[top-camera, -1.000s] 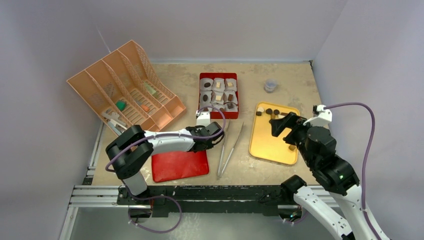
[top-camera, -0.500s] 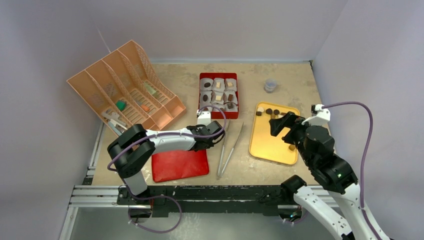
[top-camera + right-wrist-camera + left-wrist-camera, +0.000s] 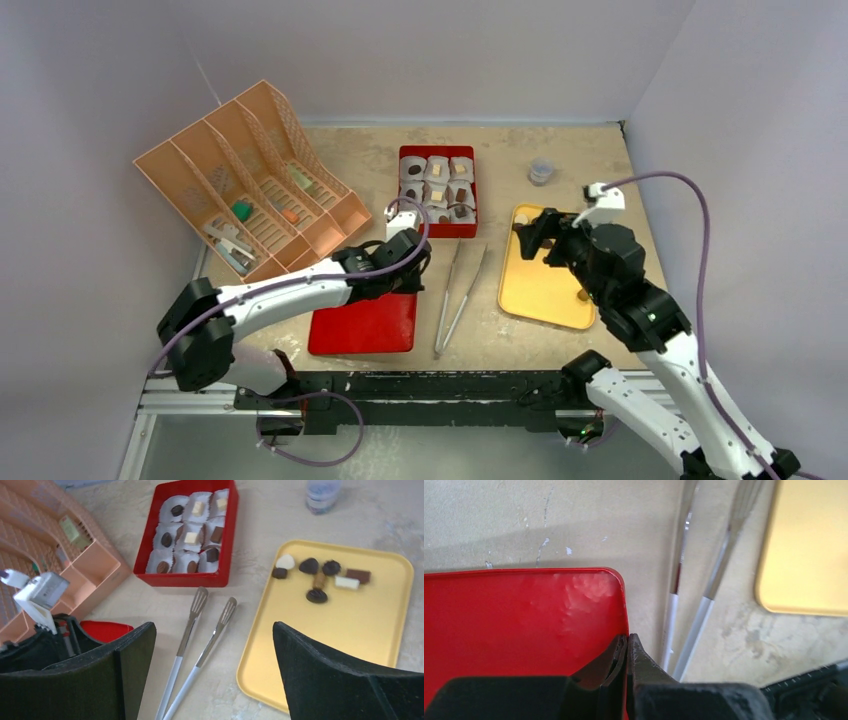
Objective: Pack the chocolate
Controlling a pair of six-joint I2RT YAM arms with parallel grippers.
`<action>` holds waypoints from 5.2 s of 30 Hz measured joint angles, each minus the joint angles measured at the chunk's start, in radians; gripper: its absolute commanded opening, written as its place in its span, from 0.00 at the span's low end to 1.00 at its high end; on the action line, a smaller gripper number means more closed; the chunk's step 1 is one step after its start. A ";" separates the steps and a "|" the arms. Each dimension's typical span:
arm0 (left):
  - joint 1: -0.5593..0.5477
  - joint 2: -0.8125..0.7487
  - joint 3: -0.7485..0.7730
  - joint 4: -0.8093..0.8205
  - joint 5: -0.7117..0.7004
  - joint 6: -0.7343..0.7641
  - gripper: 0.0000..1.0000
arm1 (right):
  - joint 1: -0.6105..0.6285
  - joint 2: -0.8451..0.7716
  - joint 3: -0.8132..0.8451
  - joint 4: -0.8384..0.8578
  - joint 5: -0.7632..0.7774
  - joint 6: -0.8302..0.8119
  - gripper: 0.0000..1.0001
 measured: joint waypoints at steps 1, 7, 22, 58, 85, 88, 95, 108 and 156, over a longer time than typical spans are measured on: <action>0.000 -0.025 0.000 -0.005 0.013 0.005 0.00 | 0.000 0.025 0.000 0.031 -0.025 -0.040 0.86; 0.000 -0.129 0.008 -0.031 0.079 0.031 0.00 | 0.000 0.166 -0.013 0.242 -0.259 -0.312 0.79; 0.000 -0.321 0.007 -0.010 0.261 0.088 0.00 | 0.016 0.292 -0.135 0.486 -1.025 -1.231 0.64; 0.000 -0.446 0.070 -0.082 0.135 0.161 0.40 | 0.340 0.513 -0.113 0.444 -0.795 -1.637 0.00; 0.000 -0.674 0.387 -0.306 0.016 0.668 0.50 | -0.024 0.553 0.285 0.111 -1.046 -0.742 0.00; 0.000 -0.672 0.416 -0.341 0.032 0.705 0.50 | -0.053 0.559 0.324 0.018 -1.166 -0.774 0.00; 0.000 -0.598 0.521 -0.443 0.123 0.744 0.51 | -0.072 0.571 0.361 -0.101 -1.351 -0.851 0.00; 0.000 -0.553 0.482 -0.551 0.219 0.732 0.54 | -0.074 0.412 0.289 -0.117 -1.452 -1.006 0.00; -0.004 -0.524 0.175 0.263 0.231 0.384 0.00 | -0.094 0.261 -0.094 0.848 -0.788 0.136 0.99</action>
